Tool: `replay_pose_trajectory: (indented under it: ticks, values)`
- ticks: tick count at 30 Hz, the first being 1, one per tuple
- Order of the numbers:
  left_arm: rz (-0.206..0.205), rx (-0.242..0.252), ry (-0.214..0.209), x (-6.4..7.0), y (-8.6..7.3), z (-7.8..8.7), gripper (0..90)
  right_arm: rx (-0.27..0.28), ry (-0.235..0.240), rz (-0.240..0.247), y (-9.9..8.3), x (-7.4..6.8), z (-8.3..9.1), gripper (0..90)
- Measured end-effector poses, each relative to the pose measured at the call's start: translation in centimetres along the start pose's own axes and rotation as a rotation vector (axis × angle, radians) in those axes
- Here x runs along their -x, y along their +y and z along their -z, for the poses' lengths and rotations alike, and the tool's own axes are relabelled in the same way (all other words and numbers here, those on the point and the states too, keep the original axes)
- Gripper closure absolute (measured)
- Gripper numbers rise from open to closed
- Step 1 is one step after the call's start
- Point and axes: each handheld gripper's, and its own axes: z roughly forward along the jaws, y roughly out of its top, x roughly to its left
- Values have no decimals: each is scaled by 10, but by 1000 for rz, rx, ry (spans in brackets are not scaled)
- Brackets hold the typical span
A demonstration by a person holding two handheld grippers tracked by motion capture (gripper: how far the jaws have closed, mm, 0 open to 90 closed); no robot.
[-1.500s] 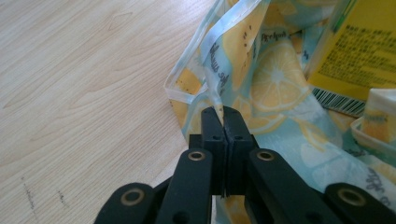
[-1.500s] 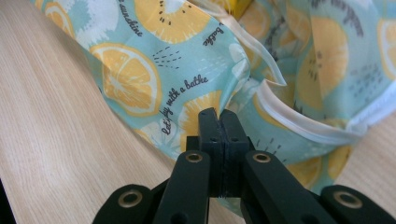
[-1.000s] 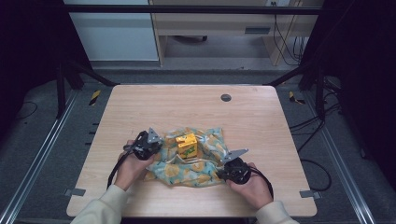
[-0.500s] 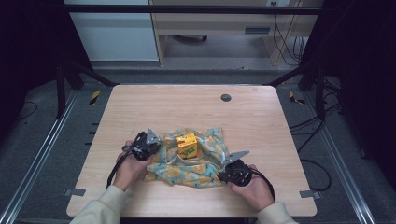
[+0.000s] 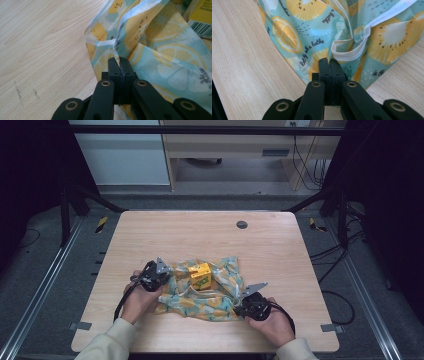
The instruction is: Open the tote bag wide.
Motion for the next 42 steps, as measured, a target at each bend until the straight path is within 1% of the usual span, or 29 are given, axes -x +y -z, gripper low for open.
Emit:
replay_pose_trajectory:
  ticks: [3,6,11,14,15,18,20,21,22,23,24,25,26,27,28,29,30,31,32,33,34,35,36,37,38,39,40,41,42]
  values:
    - [9,3,1,-1,-1,-1,899,-5,0,3,-1,1,0,900]
    - [8,0,3,-3,-1,-1,899,-5,2,3,-1,1,0,900]
    - [20,6,4,-5,-2,-1,898,-11,-5,6,-1,0,1,900]
    - [18,6,3,-4,-2,-1,898,-8,-3,2,-2,1,1,900]
    - [10,0,4,-5,-2,-1,898,-10,-4,-4,-2,1,1,900]
    - [17,2,10,-6,-3,-1,897,-13,-9,-9,-2,1,1,900]
    - [18,0,8,-7,-3,0,895,-15,-11,-4,-2,2,1,900]
    - [9,-1,8,-6,-3,0,894,-15,-9,1,-2,2,2,900]
    - [9,-1,8,-6,-3,0,890,-15,-9,1,-2,2,2,900]
    - [16,-2,-1,-6,-3,-1,883,-17,-10,-3,-2,2,2,900]
    - [16,-2,-1,-6,-3,-1,874,-17,-10,-3,-2,2,2,900]
    - [36,1,-25,-7,-4,0,854,-6,-17,10,-2,3,2,899]
    - [36,1,-25,-7,-4,0,836,-6,-17,10,-2,3,2,899]
    - [40,17,-35,-8,-3,2,818,10,-18,12,0,2,4,872]
    - [40,17,-35,-8,-3,2,800,10,-18,12,0,2,4,872]
    - [40,31,-38,-8,-2,6,770,24,-11,-1,3,1,6,810]
    - [40,31,-38,-8,-2,6,740,24,-11,-1,3,1,6,810]
    - [34,31,-31,-8,-2,8,703,25,-19,-16,5,-1,7,749]
    - [37,39,-29,-8,-1,10,703,25,-19,-16,5,-1,7,749]
    - [40,49,-30,-9,0,12,676,35,-24,3,6,-1,8,721]
    - [48,60,-30,-9,1,14,642,38,-31,3,8,-2,8,684]
    - [54,70,-33,-9,3,16,573,45,-41,18,11,-4,10,614]
    - [58,77,-34,-10,4,18,573,45,-41,18,11,-4,10,614]
    - [64,91,-28,-12,7,22,510,56,-57,17,15,-5,12,549]
    - [64,91,-28,-12,7,22,495,56,-57,17,15,-5,12,549]
    - [69,100,-25,-13,10,26,479,62,-67,25,18,-5,15,506]
    - [69,100,-25,-13,10,26,466,62,-67,25,18,-5,15,506]
    - [73,107,-29,-13,13,30,448,68,-76,26,21,-5,17,461]
    - [73,107,-29,-13,13,30,436,68,-76,26,21,-5,17,461]
